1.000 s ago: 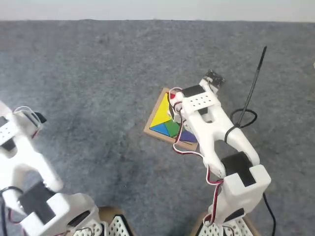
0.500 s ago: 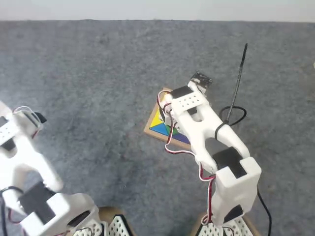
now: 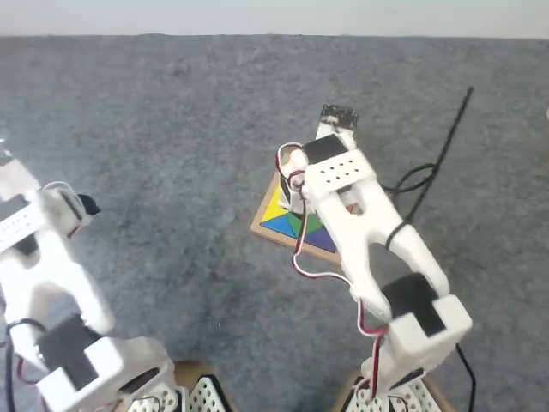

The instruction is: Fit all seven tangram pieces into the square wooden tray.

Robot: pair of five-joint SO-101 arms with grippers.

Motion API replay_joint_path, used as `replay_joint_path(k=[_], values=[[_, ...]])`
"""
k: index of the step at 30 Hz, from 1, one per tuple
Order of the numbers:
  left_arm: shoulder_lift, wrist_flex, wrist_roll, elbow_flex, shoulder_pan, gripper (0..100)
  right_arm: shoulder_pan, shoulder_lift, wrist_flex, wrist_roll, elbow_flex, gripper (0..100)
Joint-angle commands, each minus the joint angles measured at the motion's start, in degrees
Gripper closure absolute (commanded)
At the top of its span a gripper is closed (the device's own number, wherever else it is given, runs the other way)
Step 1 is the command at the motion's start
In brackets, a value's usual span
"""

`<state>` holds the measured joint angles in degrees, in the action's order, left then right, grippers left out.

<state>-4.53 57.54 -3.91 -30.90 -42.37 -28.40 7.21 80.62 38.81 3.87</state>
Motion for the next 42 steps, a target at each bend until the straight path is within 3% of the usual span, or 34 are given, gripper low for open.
replay_joint_path(k=[1,8,12,18,25,30,34,42], values=[[-3.5,3.3,1.5,3.9,3.2,73,2.8,-9.0,1.2,-3.5,0.1,86.3],[-12.9,6.4,1.6,2.0,10.8,73,9.6,-25.8,0.4,-8.6,9.1,92.1],[-28.1,6.3,2.2,-5.4,17.6,73,14.7,-36.7,-3.4,-14.6,19.8,92.4],[-46.0,1.9,9.0,-21.9,25.6,73,24.4,-56.4,-13.1,-23.5,43.6,92.4],[-57.6,-5.3,9.2,-38.7,28.3,73,29.6,-81.8,-24.4,-32.0,72.0,92.4],[-62.9,-5.5,9.2,-45.8,30.1,73,29.9,-98.0,-23.5,-35.0,84.1,92.4],[-67.5,-5.5,9.1,-51.1,30.2,73,29.8,-109.8,-16.9,-35.1,89.3,92.4],[-82.2,-5.5,9.1,-61.4,30.2,73,29.8,-110.0,-14.6,-35.2,92.1,92.4]])
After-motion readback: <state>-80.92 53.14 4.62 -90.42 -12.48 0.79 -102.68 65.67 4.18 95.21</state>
